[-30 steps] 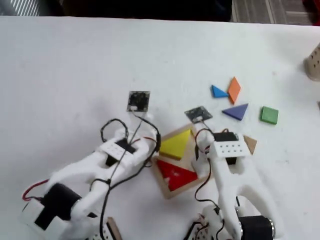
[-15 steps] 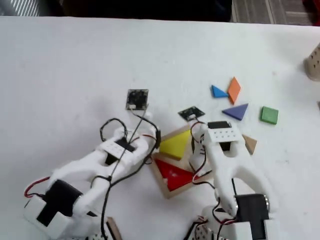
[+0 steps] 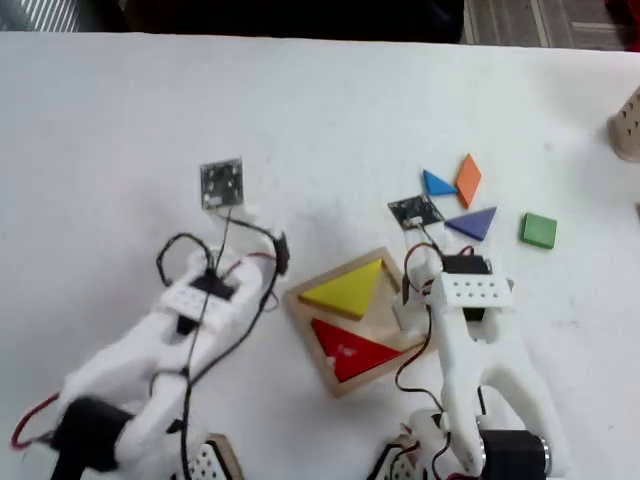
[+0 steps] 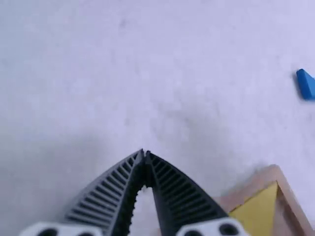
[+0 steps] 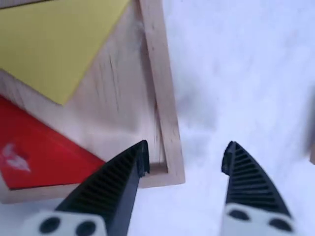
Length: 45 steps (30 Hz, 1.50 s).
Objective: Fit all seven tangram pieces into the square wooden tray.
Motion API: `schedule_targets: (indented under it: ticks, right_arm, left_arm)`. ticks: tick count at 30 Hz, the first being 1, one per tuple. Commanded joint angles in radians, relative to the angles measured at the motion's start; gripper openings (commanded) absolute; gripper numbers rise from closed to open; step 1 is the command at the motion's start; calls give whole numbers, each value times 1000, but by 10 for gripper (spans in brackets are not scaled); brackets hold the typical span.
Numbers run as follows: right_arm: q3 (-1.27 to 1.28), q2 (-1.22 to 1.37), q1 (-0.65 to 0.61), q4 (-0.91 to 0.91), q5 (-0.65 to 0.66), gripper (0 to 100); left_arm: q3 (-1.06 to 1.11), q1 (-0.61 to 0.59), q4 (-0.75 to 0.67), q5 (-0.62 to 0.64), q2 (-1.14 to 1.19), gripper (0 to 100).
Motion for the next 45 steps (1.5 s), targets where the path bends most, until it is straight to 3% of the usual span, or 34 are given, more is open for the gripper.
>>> schedule_targets:
  ticks: [1,5,14,21,24,27,36,42,45]
  right_arm:
    - [20,-33,7,-58,9,194]
    - [60,-33,13,-110,109,210]
    - [44,15,-68,-168,98,241]
    - [-206,295,-59,-94,58,201]
    - [-333,424,-45,-35,49,149]
    - [-420,503,-31,15,41,21]
    - [-460,512,177,21,-336,18]
    - [-470,512,191,81,-450,18]
    - [-470,512,196,77,-400,18]
  left_arm:
    - [117,154,-23,-17,-183,23]
    - [161,171,-23,-75,-269,23]
    - [74,-111,-20,-72,-274,24]
    - [49,-223,-17,61,-274,24]
    - [48,-234,-17,60,-274,24]
    - [51,-234,-17,60,-274,24]
    - [54,-234,-15,60,-272,24]
    - [54,-234,-15,60,-272,24]
    - [54,-234,-15,60,-272,24]
